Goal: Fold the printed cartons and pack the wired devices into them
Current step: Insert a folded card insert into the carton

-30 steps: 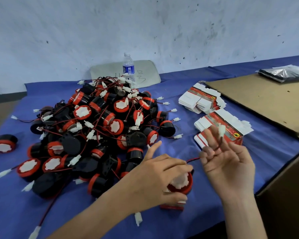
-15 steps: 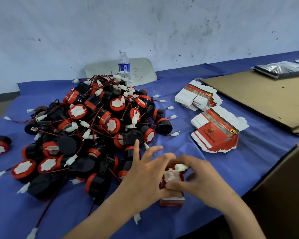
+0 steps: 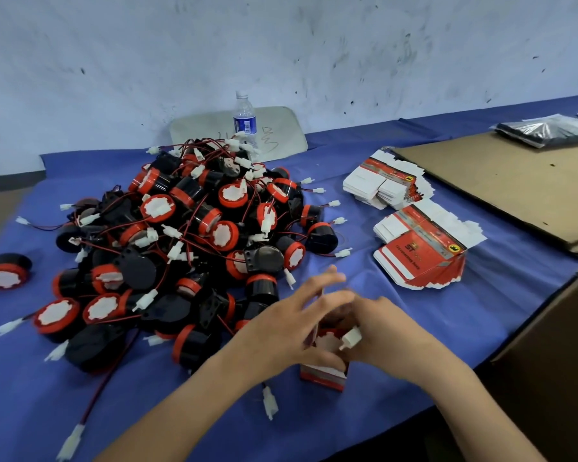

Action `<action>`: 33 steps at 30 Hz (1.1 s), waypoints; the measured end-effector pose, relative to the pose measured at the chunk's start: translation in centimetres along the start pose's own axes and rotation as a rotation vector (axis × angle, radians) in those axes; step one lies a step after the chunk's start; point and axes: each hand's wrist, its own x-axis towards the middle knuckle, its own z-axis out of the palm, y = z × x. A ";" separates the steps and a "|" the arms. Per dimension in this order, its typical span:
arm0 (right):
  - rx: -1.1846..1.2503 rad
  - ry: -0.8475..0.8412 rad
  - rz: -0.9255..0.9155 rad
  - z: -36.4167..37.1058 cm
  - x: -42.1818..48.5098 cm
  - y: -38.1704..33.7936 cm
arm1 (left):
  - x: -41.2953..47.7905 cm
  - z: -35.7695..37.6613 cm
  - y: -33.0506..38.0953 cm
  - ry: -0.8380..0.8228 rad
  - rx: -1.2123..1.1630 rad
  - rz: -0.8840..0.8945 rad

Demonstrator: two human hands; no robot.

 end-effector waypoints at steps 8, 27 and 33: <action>-0.216 -0.007 0.115 0.8 0.6 -1.3 | -4.0 3.2 2.1 0.672 0.214 -0.056; 0.160 0.400 0.074 -0.5 -0.9 -0.7 | -1.7 1.3 2.3 -0.124 0.611 -0.431; 0.332 0.515 -0.035 0.5 -1.1 -1.4 | -1.1 1.3 2.2 -0.213 0.559 -0.487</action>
